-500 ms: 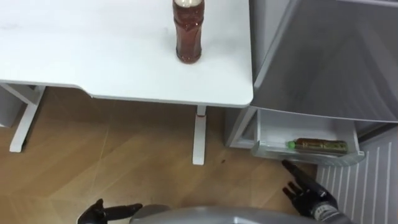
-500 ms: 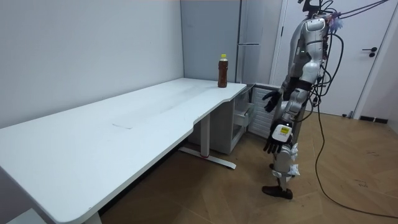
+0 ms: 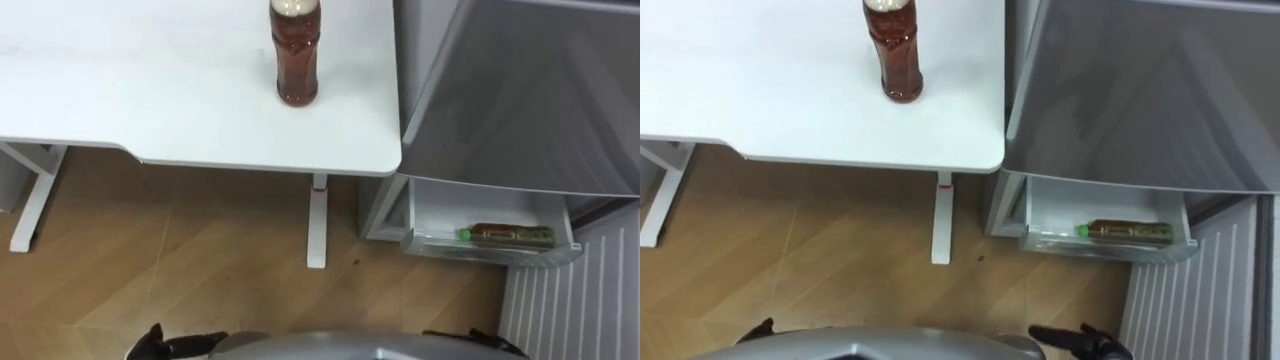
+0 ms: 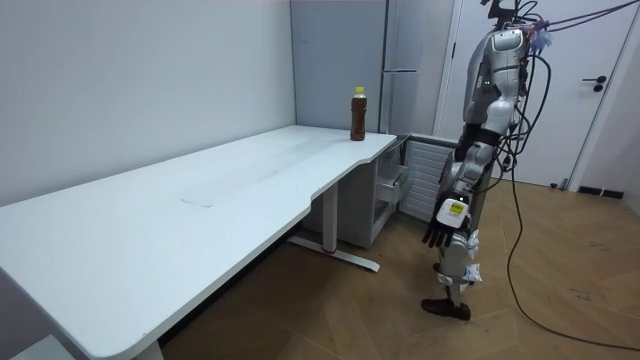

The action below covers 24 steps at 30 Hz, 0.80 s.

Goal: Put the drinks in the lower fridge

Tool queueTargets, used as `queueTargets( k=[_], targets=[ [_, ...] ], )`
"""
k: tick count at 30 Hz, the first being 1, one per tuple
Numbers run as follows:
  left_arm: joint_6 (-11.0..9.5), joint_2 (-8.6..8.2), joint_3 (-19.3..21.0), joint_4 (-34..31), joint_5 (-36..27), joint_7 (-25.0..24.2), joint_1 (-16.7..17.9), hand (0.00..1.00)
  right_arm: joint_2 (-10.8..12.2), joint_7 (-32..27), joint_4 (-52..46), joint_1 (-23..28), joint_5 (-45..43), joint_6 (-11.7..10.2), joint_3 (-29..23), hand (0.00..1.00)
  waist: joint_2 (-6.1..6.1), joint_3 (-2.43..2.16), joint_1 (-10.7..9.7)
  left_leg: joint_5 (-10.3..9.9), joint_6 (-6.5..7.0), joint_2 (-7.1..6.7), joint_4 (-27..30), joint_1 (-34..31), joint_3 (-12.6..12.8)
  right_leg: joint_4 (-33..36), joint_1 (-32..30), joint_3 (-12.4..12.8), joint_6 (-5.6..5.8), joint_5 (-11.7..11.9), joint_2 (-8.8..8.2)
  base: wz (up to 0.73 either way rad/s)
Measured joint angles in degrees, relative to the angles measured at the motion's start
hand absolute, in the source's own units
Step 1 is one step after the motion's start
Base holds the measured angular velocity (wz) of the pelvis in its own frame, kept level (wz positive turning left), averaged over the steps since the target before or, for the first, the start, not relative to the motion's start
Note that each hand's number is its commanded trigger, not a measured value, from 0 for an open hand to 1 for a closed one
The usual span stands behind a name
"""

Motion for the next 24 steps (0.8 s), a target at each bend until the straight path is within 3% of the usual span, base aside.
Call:
queueTargets(
  k=[5, 7, 9, 12, 16, 24],
  targets=[
    [0.0, -0.73, 4.7, -4.4, -1.6, 5.8, -0.6, 0.00, 0.1, -1.6, 1.9, -0.3, -0.3, -0.5, -0.3, 0.00, 0.79, -0.36, 0.0, 0.0, 0.00, -0.01, 0.4, 0.3, -0.4, 0.0, 0.2, -0.5, -0.03, 0.0, 0.01, 0.04],
    [-0.1, -1.94, 7.4, -10.0, -2.8, 10.1, 0.0, 0.00, 0.1, -2.1, 1.5, 0.1, -0.7, -1.0, -0.3, 0.00, 1.19, -0.31, 0.3, 0.0, -0.01, 0.00, 0.0, 1.3, -0.4, 0.0, 1.0, -0.5, -0.02, 0.0, 0.01, 0.00],
    [-1.0, -2.03, 8.7, -12.7, -3.1, 13.2, -0.3, 0.00, 0.1, -2.4, 1.3, 0.2, -1.3, -1.1, -0.9, 0.00, 1.55, -0.43, 0.8, 0.0, -0.04, 0.04, -0.1, 1.9, -0.3, 0.0, 1.5, -0.4, -0.01, 0.0, 0.05, -0.02],
    [-2.3, -2.17, 11.4, -21.8, -3.6, 19.5, -0.3, 0.00, 0.1, -3.0, 1.3, 0.3, -3.0, -1.2, -1.5, 0.00, 1.79, -0.48, 1.2, 0.0, -0.06, 0.07, -0.2, 1.9, -0.3, -0.1, 1.4, -0.2, -0.01, 0.0, 0.10, -0.02],
    [-7.1, -1.99, 11.7, -32.2, -1.2, 26.5, -0.4, 0.00, 0.3, -3.6, 1.1, -0.1, -5.8, -3.3, -1.4, 0.00, 1.83, -0.65, 1.6, 0.0, -0.05, 0.05, -0.1, 2.1, -0.1, 0.0, 1.5, 0.1, -0.02, 0.0, 0.10, 0.00],
    [-9.6, -1.66, 11.0, -51.4, 2.8, 31.9, -0.5, 0.00, 0.5, -2.4, 1.2, -0.3, -9.4, -5.0, -1.9, 0.00, 1.63, -0.55, 1.0, 0.0, -0.05, 0.05, -0.5, 2.4, -0.2, -0.3, 1.6, 0.2, -0.02, 0.0, 0.11, 0.00]
  ],
)
